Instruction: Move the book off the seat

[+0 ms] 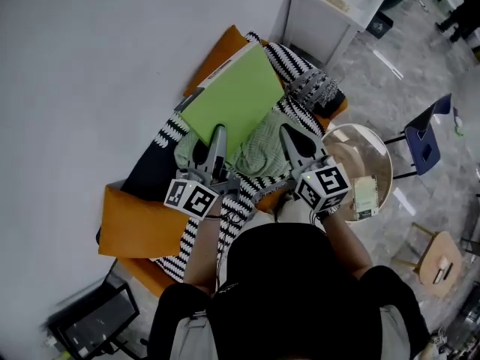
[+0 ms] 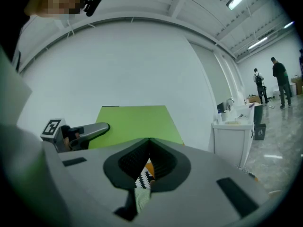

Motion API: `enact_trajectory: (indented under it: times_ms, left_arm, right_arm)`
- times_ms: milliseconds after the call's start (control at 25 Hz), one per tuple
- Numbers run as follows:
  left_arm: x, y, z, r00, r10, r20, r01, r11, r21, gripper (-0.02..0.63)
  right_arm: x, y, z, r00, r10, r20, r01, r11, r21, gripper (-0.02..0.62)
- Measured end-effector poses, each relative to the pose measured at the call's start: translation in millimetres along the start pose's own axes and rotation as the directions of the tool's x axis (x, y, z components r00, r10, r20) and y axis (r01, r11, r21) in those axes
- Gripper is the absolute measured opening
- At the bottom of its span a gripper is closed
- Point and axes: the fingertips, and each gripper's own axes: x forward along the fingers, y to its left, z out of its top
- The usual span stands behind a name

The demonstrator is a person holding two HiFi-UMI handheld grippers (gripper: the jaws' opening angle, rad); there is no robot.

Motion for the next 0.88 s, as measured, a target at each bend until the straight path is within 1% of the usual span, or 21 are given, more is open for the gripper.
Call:
enact_trajectory:
  times_ms: [120, 200, 320, 400, 520, 680, 880]
  left_arm:
    - [9.3, -22.3, -2.4, 1.0, -0.019, -0.02, 0.021, 0.995, 0.099, 0.133]
    - [21.0, -39.6, -7.2, 0.998, -0.05, -0.044, 0.057, 0.985, 0.161, 0.133]
    - [38.6, -64.6, -17.6, 0.992, -0.098, -0.084, 0.116, 0.966, 0.23, 0.133]
    - [47.3, -80.2, -26.7, 0.987, -0.123, -0.107, 0.147, 0.954, 0.26, 0.133]
    - [57.0, -101.9, -43.5, 0.975, -0.169, -0.143, 0.203, 0.94, 0.275, 0.133]
    - [65.1, -128.2, -68.6, 0.955, -0.228, -0.191, 0.276, 0.92, 0.278, 0.133]
    - [68.3, -158.3, -95.1, 0.917, -0.302, -0.26, 0.369, 0.89, 0.267, 0.133]
  right_arm:
    - [-15.3, -9.2, 11.5, 0.999, -0.029, 0.022, 0.029, 0.999, -0.016, 0.012]
    - [-26.9, -19.0, 19.0, 0.998, -0.056, 0.04, 0.057, 0.998, -0.023, 0.014]
    - [-43.6, -35.0, 26.9, 0.992, -0.106, 0.064, 0.107, 0.994, -0.022, 0.012]
    - [-55.5, -46.1, 30.8, 0.987, -0.14, 0.075, 0.142, 0.99, -0.013, 0.014]
    - [-75.5, -62.7, 36.7, 0.975, -0.197, 0.1, 0.196, 0.98, 0.013, 0.013]
    - [-106.6, -81.0, 37.2, 0.953, -0.274, 0.126, 0.269, 0.962, 0.057, 0.012]
    - [-146.1, -90.5, 38.4, 0.919, -0.36, 0.157, 0.355, 0.933, 0.062, 0.012]
